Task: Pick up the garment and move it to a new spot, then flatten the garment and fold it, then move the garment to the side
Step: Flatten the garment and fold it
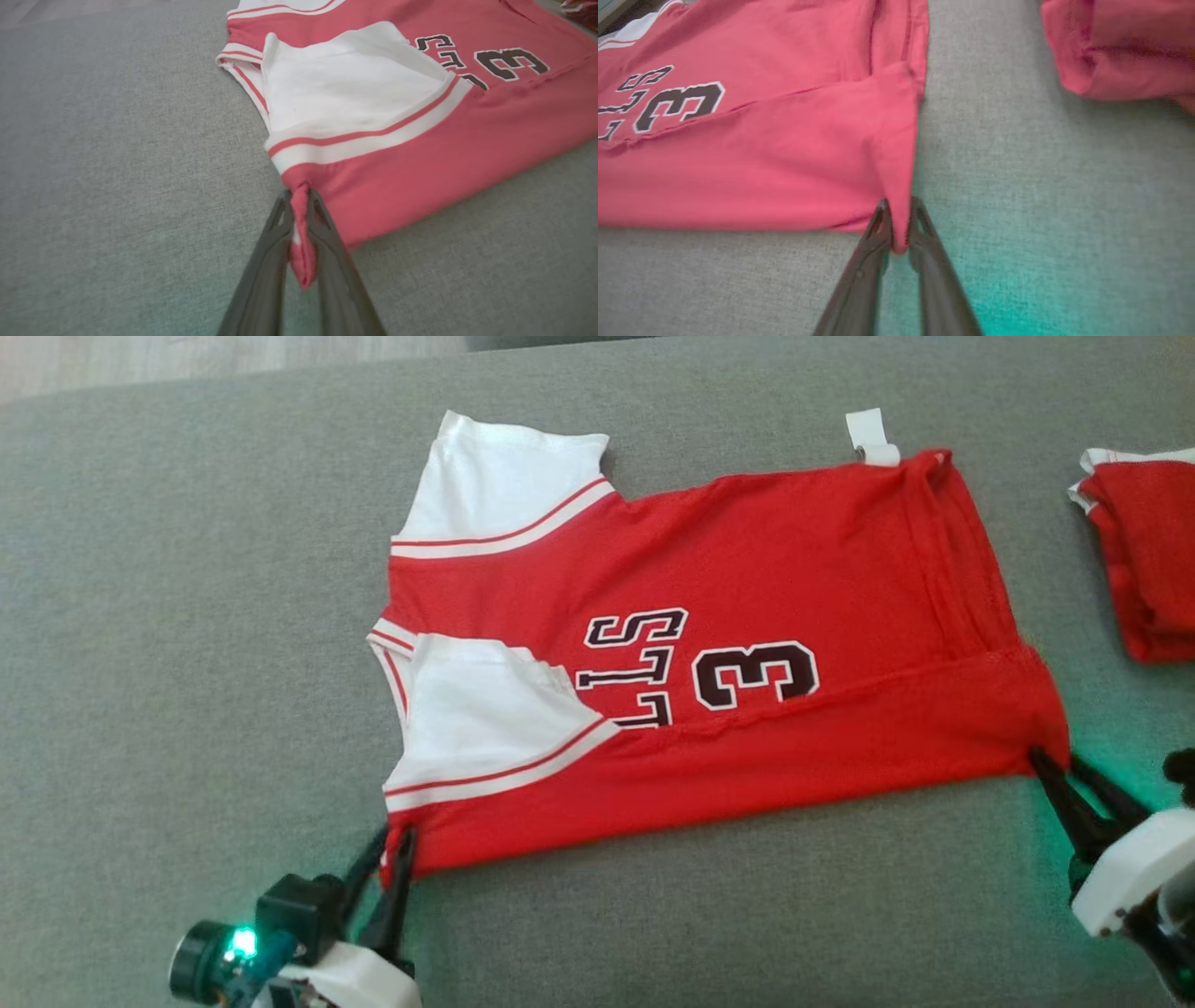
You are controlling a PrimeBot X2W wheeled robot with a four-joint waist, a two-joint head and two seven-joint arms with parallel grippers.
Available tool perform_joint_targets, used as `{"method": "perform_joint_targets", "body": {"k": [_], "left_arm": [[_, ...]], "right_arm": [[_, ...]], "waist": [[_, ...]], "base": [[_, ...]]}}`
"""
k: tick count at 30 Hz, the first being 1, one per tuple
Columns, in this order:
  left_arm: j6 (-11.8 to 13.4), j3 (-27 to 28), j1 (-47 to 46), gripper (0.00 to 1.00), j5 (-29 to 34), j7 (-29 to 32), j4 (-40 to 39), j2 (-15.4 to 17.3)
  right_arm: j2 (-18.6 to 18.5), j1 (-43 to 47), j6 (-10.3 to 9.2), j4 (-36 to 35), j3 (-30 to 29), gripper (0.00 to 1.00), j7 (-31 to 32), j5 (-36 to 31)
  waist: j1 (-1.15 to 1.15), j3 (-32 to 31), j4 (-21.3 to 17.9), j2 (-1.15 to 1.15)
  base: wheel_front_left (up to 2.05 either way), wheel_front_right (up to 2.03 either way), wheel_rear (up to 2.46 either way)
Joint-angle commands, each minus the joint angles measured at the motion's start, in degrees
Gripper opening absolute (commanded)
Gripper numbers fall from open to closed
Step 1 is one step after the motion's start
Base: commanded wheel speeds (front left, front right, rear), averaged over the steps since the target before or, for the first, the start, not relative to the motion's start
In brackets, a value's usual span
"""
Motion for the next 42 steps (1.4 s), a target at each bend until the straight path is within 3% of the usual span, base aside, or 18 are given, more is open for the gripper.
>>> {"method": "perform_joint_targets", "body": {"k": [1, 4, 8, 13, 16, 19, 25, 31, 42], "left_arm": [[0.18, 2.50, -2.58, 1.00, 0.39, -0.60, -1.78, 1.67], [-0.35, 4.18, -5.23, 1.00, 0.26, -1.65, -3.01, 2.67], [-2.16, 7.12, -13.37, 1.00, 0.85, 0.76, -4.52, 6.62], [-9.02, 9.35, -29.17, 1.00, -1.14, 7.55, -1.76, 10.51], [-14.99, 8.99, -38.81, 1.00, -4.07, 12.59, 2.45, 11.07], [-17.59, 8.33, -47.75, 1.00, -6.15, 18.11, 7.40, 11.70], [-18.89, 6.16, -61.00, 1.00, -8.40, 27.81, 18.84, 12.25], [-19.21, 2.32, -66.58, 1.00, -8.34, 33.83, 26.41, 14.50], [-19.28, -3.73, -65.14, 1.00, -14.11, 40.23, 26.09, 18.43]], "right_arm": [[-1.90, 0.91, 0.36, -0.77, -0.98, 1.00, -0.48, -0.49], [-0.78, 0.92, 0.36, -2.78, -3.88, 1.00, -0.64, -2.94], [0.60, 0.60, 0.36, -6.62, -7.44, 1.00, 0.16, -6.81], [3.40, 0.12, 0.36, -12.98, -10.79, 1.00, 2.26, -10.76], [5.04, -0.76, 0.36, -16.40, -11.95, 1.00, 3.35, -13.10], [6.63, -1.94, 0.36, -19.16, -12.52, 1.00, 4.19, -14.85], [9.44, -3.80, 0.36, -21.50, -12.69, 1.00, 4.95, -16.64], [11.14, -5.45, 0.36, -21.03, -12.17, 1.00, 4.48, -16.81], [11.85, -6.21, 0.36, -19.08, -11.77, 1.00, 2.68, -16.97]], "waist": [[0.00, 0.21, -0.33, 0.00], [0.00, 0.80, -1.20, 0.00], [0.00, 2.73, -2.66, 0.00], [0.00, 7.03, -5.43, 0.00], [0.00, 9.92, -7.60, 0.00], [0.00, 12.76, -9.82, 0.00], [0.00, 17.26, -13.13, 0.00], [0.00, 19.87, -15.51, 0.00], [0.00, 20.35, -16.89, 0.00]], "base": [[0.00, 0.00, 0.00], [0.00, 0.00, 0.00], [0.00, 0.00, 0.00], [0.00, 0.00, 0.00], [0.00, 0.00, 0.00], [0.00, 0.00, 0.00], [0.00, 0.00, 0.00], [0.00, 0.00, 0.00], [0.00, 0.00, 0.00]]}}
